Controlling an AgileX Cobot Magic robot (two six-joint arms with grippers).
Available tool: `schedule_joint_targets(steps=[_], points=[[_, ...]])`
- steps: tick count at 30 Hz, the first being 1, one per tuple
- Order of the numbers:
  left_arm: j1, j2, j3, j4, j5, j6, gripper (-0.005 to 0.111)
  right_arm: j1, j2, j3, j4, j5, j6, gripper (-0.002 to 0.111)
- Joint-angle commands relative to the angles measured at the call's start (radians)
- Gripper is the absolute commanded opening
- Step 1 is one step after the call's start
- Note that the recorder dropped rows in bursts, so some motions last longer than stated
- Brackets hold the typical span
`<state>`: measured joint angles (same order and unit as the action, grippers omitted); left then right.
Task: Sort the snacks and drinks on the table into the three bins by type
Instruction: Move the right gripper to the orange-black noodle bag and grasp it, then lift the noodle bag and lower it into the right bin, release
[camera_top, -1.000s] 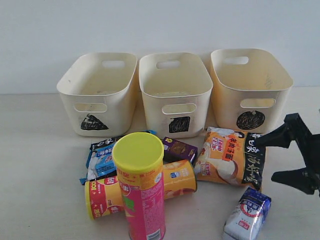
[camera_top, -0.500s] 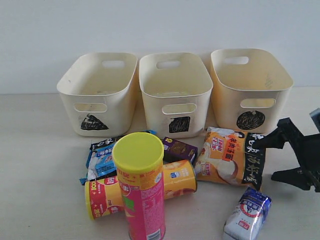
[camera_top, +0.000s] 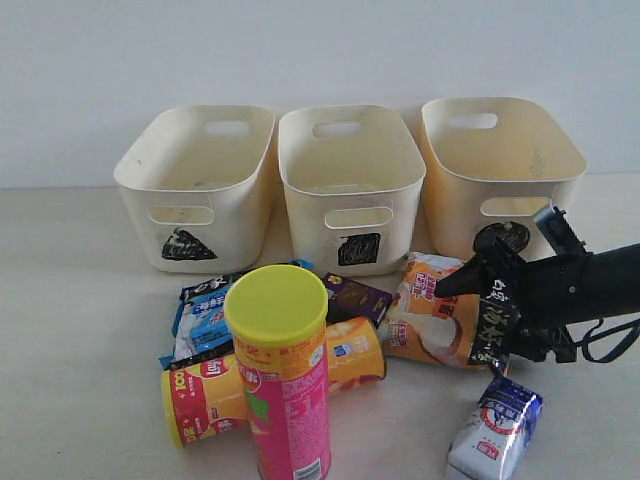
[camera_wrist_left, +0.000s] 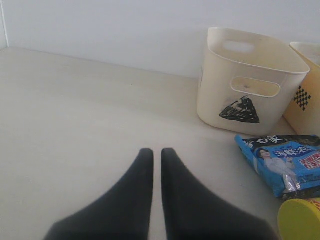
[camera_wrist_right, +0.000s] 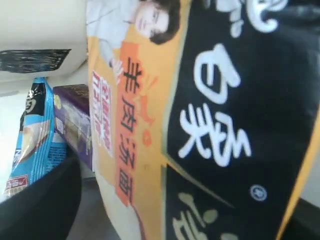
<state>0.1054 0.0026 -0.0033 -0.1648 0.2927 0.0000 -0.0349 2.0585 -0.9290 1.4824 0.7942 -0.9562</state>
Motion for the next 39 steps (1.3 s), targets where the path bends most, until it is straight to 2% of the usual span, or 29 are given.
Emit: schedule_joint_targets(steps=[1, 4, 5, 6, 19, 27, 39], points=[[0.001, -0.003, 0.003, -0.008, -0.004, 0.000, 0.005, 0.011, 0.059, 0.019, -0.105, -0.203, -0.032, 0.057], [0.001, -0.003, 0.003, -0.008, -0.004, 0.000, 0.005, 0.009, 0.053, 0.019, -0.105, -0.201, -0.035, 0.014], [0.001, -0.003, 0.003, -0.008, -0.004, 0.000, 0.005, 0.009, 0.048, 0.019, -0.105, -0.201, -0.035, 0.004], [0.001, -0.003, 0.003, -0.008, -0.004, 0.000, 0.005, 0.009, 0.043, 0.019, -0.108, -0.204, -0.035, 0.000], [0.001, -0.003, 0.003, -0.008, -0.004, 0.000, 0.005, 0.009, -0.164, 0.019, -0.226, -0.164, -0.037, 0.000], [0.001, -0.003, 0.003, -0.008, -0.004, 0.000, 0.005, 0.009, -0.350, 0.019, -0.243, -0.063, -0.037, 0.000], [0.001, -0.003, 0.003, -0.008, -0.004, 0.000, 0.005, 0.009, -0.642, 0.019, -0.334, -0.075, -0.013, 0.000]])
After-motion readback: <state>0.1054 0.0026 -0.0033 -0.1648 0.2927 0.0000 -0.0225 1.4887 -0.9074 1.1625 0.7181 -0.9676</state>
